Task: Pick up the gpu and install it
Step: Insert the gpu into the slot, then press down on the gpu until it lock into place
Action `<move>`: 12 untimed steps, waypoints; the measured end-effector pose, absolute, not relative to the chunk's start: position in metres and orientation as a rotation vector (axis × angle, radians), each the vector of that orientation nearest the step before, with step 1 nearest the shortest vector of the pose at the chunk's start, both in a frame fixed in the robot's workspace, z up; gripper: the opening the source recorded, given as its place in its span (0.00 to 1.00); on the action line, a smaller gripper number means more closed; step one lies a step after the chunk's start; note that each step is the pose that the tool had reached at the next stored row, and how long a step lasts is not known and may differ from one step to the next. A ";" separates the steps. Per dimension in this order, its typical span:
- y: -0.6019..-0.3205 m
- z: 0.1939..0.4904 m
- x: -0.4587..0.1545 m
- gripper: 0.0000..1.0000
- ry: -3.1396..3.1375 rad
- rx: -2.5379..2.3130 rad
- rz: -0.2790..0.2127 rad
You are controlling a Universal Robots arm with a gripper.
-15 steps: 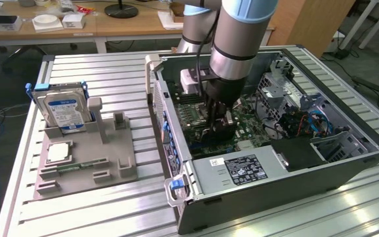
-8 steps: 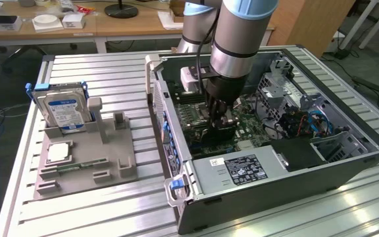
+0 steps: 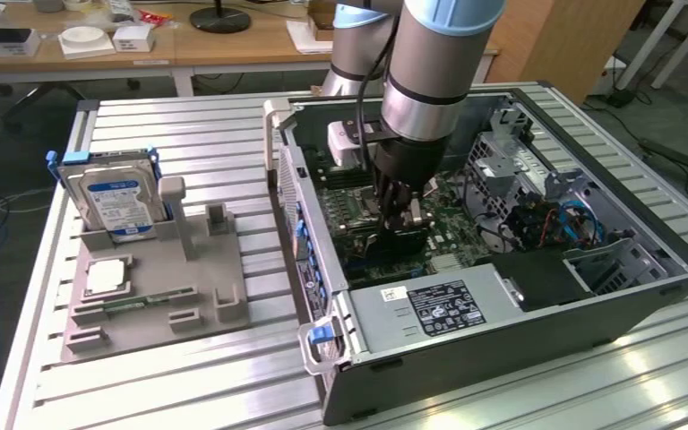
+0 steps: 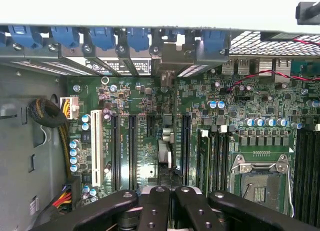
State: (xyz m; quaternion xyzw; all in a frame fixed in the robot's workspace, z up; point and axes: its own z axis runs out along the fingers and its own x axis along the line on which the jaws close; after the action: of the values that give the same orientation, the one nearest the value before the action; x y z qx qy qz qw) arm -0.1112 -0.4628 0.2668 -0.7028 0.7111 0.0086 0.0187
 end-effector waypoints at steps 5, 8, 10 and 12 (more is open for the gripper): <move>-0.463 0.267 -0.111 0.10 2.208 -2.182 0.027; -0.463 0.267 -0.111 0.10 2.208 -2.182 0.027; -0.463 0.267 -0.111 0.10 2.208 -2.182 0.027; -0.463 0.267 -0.110 0.10 2.208 -2.182 0.027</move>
State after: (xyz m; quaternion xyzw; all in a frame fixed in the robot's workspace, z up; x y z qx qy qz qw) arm -0.1104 -0.4628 0.2666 -0.7028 0.7111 0.0087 0.0188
